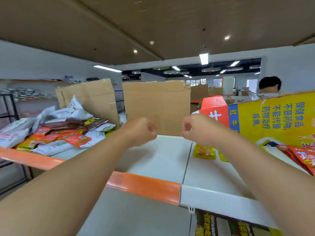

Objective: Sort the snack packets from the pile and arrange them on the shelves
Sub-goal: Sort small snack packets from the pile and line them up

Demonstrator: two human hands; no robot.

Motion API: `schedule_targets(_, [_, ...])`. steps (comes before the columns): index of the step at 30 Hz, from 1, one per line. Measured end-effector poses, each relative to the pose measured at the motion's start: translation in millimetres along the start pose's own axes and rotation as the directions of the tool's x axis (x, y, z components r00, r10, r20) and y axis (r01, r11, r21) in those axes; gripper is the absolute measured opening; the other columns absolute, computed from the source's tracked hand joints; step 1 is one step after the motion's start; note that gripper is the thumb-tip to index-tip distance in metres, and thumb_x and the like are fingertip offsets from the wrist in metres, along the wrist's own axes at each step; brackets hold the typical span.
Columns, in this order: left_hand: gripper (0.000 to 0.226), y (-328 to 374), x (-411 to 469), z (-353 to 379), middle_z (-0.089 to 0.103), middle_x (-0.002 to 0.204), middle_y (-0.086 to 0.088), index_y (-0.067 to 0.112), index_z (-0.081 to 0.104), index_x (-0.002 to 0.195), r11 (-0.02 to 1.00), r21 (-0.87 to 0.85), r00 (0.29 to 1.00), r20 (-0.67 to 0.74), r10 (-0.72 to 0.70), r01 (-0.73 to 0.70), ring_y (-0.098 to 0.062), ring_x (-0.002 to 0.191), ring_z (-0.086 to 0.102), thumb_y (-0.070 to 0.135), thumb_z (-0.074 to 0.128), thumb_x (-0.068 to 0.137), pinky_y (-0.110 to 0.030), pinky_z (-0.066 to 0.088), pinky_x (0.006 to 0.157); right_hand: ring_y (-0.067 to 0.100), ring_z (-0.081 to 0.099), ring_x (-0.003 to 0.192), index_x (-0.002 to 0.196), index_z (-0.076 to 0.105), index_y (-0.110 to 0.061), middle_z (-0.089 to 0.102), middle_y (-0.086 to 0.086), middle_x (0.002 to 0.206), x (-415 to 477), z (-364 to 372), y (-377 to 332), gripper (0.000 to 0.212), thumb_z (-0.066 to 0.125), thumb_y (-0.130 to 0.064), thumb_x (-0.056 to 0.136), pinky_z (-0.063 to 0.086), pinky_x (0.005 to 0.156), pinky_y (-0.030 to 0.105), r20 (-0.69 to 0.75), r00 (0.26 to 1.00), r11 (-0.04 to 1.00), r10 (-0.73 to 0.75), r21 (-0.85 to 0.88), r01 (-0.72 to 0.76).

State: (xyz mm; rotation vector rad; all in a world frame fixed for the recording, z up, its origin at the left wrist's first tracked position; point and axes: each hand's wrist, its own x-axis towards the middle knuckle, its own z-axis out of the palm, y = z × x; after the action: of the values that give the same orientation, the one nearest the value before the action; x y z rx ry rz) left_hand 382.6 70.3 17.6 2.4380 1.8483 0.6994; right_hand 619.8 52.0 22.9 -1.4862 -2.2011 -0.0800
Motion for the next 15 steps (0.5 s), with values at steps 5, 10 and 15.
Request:
schedule_targets(5, [0.019,-56.2,-31.4,-44.6,0.072,0.092,0.002,0.023,0.074,0.095,0.989,0.113,0.994,-0.073,-0.083,0.091,-0.021,0.085,0.065,0.035,0.061,0.088,-0.037,0.056,0.076,0.019,0.064,0.075,0.076,0.059,-0.028,0.065,-0.007,0.082,33.7,-6.5,-48.4,0.012,0.061,-0.034,0.086,0.055,0.068,0.035,0.011,0.998,0.998,-0.065,-0.024,0.065])
schedule_targets(10, [0.014,-116.1,-54.2,-69.1,0.065,0.096,0.015,0.032,0.075,0.098,0.989,0.055,0.988,-0.08,-0.135,0.14,-0.013,0.092,0.06,0.03,0.065,0.089,-0.03,0.051,0.086,0.023,0.063,0.081,0.078,0.06,-0.028,0.064,-0.005,0.085,70.8,12.9,-92.6,0.009,0.061,-0.033,0.086,0.056,0.074,0.038,0.094,0.992,0.996,-0.081,-0.041,0.085])
schedule_targets(15, [0.022,-174.6,-57.1,-78.5,0.068,0.111,0.015,0.034,0.074,0.109,0.987,0.04,0.987,-0.029,-0.157,0.158,-0.009,0.097,0.062,0.034,0.066,0.089,-0.025,0.048,0.079,0.025,0.062,0.079,0.075,0.059,-0.023,0.067,0.001,0.086,93.2,45.3,-138.5,0.01,0.058,-0.026,0.084,0.053,0.07,0.037,0.207,0.977,0.992,-0.055,-0.1,0.077])
